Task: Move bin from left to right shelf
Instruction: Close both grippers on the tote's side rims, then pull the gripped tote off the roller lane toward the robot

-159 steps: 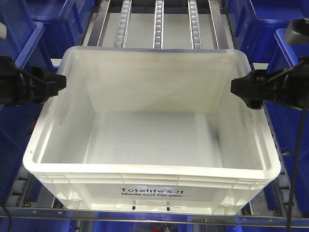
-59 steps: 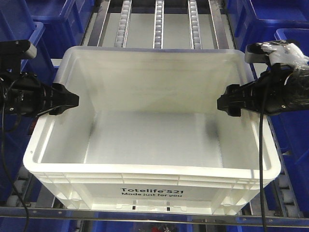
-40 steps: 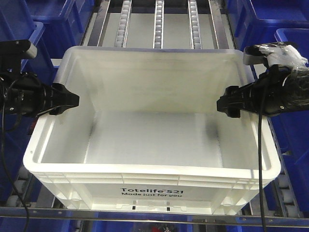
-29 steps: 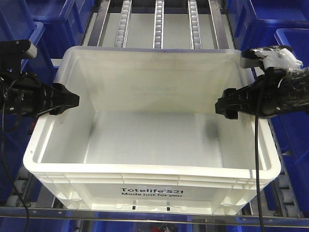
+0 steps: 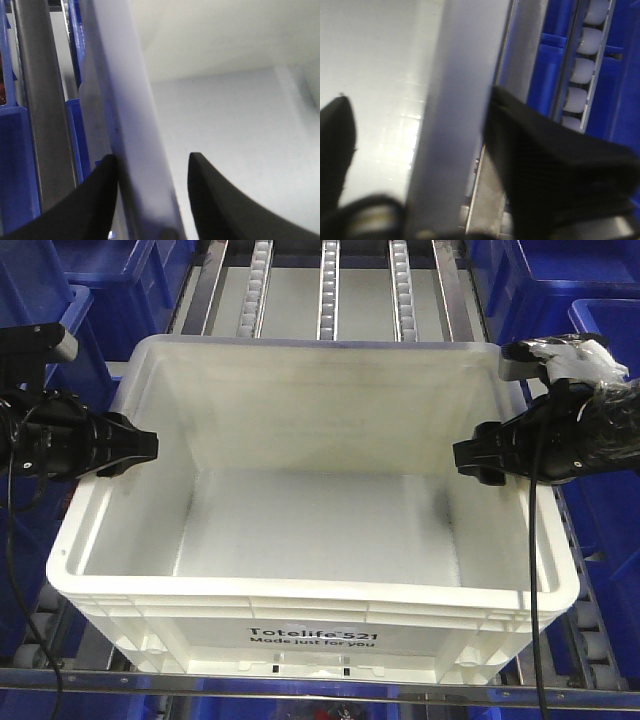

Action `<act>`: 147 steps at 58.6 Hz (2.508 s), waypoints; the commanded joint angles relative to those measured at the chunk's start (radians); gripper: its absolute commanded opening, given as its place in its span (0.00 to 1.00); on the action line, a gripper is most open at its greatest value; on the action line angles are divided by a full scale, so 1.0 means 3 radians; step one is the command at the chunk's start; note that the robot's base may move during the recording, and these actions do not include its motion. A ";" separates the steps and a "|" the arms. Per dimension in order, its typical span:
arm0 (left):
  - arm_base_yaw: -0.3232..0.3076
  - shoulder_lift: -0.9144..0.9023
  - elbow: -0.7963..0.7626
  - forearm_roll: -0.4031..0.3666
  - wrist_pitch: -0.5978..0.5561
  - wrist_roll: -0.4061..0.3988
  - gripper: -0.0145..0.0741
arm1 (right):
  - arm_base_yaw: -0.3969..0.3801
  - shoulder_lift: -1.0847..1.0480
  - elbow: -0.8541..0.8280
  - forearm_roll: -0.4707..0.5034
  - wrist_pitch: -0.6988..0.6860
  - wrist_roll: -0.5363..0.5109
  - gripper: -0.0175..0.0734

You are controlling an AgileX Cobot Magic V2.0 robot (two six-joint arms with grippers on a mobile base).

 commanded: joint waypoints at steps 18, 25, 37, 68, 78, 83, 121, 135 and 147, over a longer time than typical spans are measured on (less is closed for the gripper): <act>-0.0024 -0.0082 -0.0102 -0.0083 -0.0122 0.0046 0.15 | 0.0000 -0.0077 -0.0107 0.0023 -0.0162 -0.0025 0.18; -0.0024 -0.0082 -0.0102 -0.0083 -0.0137 0.0050 0.15 | 0.0000 -0.0080 -0.0107 0.0031 -0.0181 -0.0025 0.18; -0.0024 -0.0082 -0.0102 -0.0267 -0.0157 0.0090 0.15 | 0.0000 -0.0172 -0.0107 0.0042 -0.0253 -0.0033 0.18; -0.0024 -0.0308 -0.0102 -0.1023 0.0074 0.0763 0.16 | 0.0000 -0.0560 -0.0107 0.0219 -0.0188 -0.0051 0.18; -0.0024 -0.0513 -0.0102 -0.1023 0.0136 0.0763 0.16 | 0.0000 -0.0611 -0.0107 0.0215 -0.0112 -0.0056 0.18; -0.0024 -0.0628 -0.0102 -0.1023 0.0163 0.0757 0.16 | 0.0000 -0.0614 -0.0107 0.0218 -0.0090 -0.0060 0.18; -0.0024 -0.0817 -0.0102 -0.1019 0.0397 0.0713 0.16 | 0.0000 -0.0629 -0.0107 0.0673 -0.0049 -0.0277 0.18; -0.0024 -0.0817 -0.0102 -0.1019 0.0415 0.0706 0.16 | 0.0000 -0.0629 -0.0107 0.1048 -0.0027 -0.0592 0.19; -0.0024 -0.0757 -0.0102 -0.0932 0.0490 0.0646 0.16 | 0.0000 -0.0629 -0.0175 0.1055 -0.0032 -0.0603 0.19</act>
